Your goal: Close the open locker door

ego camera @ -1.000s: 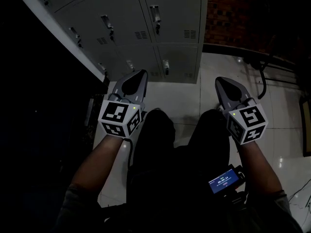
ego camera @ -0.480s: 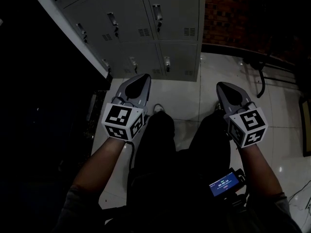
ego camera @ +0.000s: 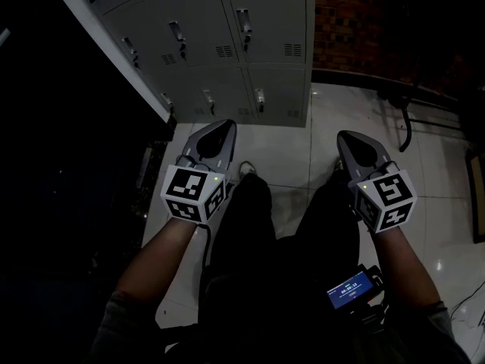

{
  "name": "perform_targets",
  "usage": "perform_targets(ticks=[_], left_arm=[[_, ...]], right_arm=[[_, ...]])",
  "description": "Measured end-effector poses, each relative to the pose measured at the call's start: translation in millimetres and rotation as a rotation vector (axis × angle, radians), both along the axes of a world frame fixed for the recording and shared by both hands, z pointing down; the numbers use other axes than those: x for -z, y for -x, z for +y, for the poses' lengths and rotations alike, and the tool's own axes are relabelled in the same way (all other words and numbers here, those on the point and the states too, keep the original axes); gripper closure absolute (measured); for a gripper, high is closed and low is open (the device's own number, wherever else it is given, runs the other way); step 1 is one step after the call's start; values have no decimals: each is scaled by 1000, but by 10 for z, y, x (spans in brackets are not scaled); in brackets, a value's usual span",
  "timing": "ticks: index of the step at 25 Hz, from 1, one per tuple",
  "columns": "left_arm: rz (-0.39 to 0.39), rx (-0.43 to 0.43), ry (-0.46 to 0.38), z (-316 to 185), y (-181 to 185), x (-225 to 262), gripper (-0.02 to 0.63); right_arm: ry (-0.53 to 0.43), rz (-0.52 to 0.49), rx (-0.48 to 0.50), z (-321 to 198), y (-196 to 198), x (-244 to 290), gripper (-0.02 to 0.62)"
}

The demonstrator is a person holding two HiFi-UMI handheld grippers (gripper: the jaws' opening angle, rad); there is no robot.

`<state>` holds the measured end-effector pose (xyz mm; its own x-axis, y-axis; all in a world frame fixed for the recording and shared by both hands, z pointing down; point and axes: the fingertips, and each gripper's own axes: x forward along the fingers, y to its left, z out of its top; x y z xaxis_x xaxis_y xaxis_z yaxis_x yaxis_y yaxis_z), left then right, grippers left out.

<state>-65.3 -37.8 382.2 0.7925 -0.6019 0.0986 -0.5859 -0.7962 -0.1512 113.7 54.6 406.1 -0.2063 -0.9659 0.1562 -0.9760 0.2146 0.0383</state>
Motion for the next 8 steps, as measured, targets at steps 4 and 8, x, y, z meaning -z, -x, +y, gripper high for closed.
perform_targets(ticks=[4, 8], left_arm=[[3, -5, -2, 28, -21, 5, 604], [-5, -7, 7, -15, -24, -42, 604]], right_arm=[[-1, -1, -1, 17, -4, -9, 595], [1, -11, -13, 8, -36, -9, 595]])
